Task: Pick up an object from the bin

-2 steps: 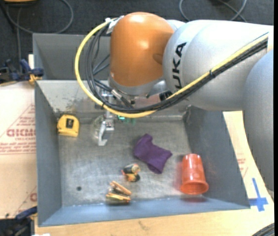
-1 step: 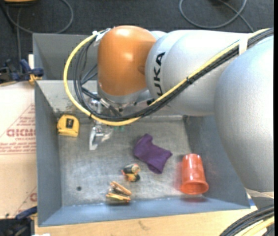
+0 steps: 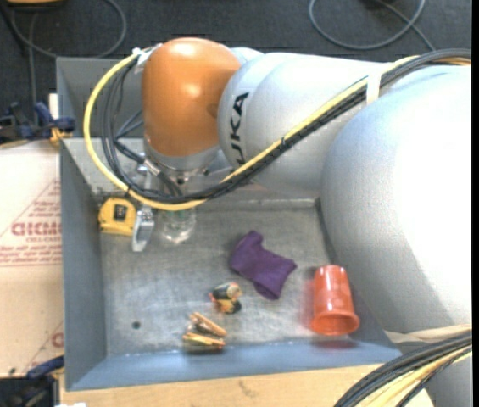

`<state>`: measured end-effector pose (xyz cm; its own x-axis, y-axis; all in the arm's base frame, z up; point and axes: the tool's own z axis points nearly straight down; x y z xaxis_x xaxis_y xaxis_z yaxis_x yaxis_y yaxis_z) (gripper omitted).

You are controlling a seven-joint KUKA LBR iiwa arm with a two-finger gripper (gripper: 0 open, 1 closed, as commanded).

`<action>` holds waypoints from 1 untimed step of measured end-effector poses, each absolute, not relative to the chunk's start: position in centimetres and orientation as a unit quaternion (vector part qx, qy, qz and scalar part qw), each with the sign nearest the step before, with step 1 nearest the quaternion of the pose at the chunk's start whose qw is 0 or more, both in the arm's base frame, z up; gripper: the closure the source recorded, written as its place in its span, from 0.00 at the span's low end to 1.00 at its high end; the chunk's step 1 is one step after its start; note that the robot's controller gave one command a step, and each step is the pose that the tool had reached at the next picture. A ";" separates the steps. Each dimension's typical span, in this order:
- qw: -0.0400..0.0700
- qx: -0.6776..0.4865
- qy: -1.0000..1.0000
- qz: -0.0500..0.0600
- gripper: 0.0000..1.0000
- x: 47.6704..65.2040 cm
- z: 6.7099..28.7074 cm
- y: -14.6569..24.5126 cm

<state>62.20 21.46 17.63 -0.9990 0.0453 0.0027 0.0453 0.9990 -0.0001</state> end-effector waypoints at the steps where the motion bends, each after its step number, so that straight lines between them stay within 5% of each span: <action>1: -0.002 -0.062 -0.998 -0.002 0.00 63.2 17.6 21.4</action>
Offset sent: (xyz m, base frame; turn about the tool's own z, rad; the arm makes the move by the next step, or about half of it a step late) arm 0.0323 -0.0053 -0.1024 0.0030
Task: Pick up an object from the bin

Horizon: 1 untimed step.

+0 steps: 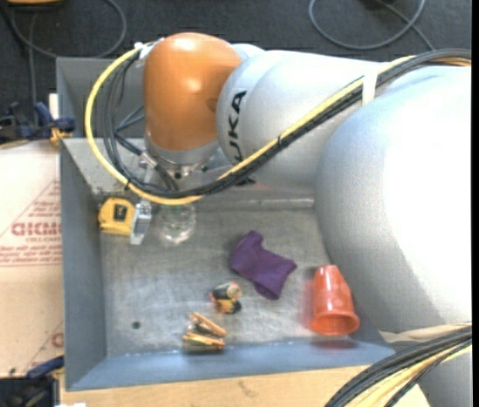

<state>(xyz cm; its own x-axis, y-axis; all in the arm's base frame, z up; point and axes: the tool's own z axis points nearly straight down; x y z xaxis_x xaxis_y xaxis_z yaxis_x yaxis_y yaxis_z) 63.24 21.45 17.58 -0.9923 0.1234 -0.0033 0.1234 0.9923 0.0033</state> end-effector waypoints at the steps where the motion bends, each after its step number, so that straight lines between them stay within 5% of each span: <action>1: 0.006 0.050 0.999 0.001 0.00 64.8 12.4 21.1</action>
Offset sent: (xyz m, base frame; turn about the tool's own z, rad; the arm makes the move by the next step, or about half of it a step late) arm 0.0152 0.0040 -0.0805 0.1018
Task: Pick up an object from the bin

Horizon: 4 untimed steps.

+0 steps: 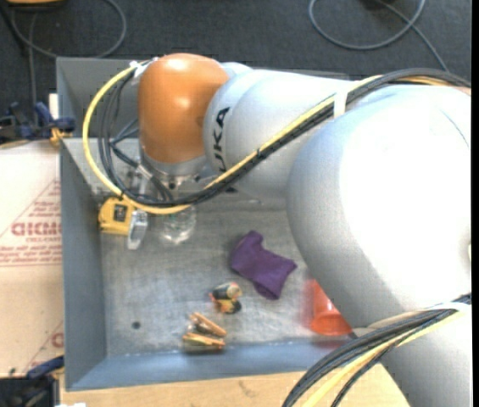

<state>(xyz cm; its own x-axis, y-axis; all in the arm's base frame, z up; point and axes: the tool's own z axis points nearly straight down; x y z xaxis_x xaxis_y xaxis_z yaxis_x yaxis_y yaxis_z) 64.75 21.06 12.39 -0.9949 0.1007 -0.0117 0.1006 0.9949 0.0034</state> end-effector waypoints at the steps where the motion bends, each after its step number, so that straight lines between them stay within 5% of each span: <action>1: 0.000 0.088 0.996 0.000 0.00 64.7 9.2 21.3; 2: 0.000 0.199 0.980 0.001 1.00 64.3 7.7 23.6; 4: -0.001 0.200 0.980 0.000 1.00 64.1 8.0 23.5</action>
Offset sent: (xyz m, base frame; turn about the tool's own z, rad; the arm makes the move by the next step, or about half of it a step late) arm -0.0076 0.0255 -0.0538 0.3007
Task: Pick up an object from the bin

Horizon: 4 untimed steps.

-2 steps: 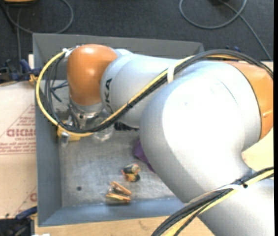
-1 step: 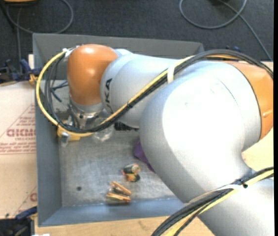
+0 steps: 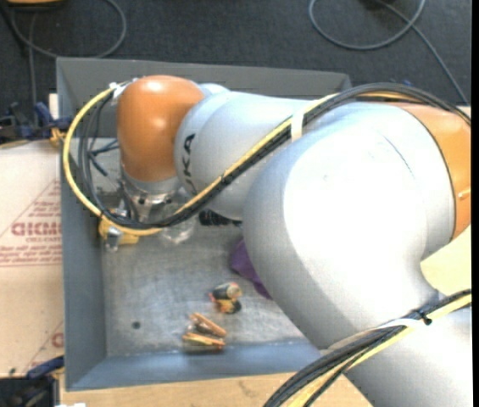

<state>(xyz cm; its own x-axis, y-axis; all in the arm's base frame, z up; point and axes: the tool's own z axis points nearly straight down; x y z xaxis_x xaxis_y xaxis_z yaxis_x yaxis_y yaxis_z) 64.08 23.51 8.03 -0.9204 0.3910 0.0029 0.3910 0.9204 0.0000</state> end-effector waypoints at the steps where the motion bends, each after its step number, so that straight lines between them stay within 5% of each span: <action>1: 0.002 -0.193 -0.981 0.002 1.00 63.2 9.7 23.4; 2: -0.003 -0.132 -0.991 -0.002 1.00 61.5 7.9 22.4; 3: -0.003 -0.133 -0.991 -0.003 1.00 61.4 7.9 22.4; 4: -0.003 -0.139 -0.990 -0.001 1.00 62.2 24.6 21.7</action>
Offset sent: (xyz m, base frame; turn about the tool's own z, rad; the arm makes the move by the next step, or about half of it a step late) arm -0.0311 -0.0114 -0.0103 -0.1379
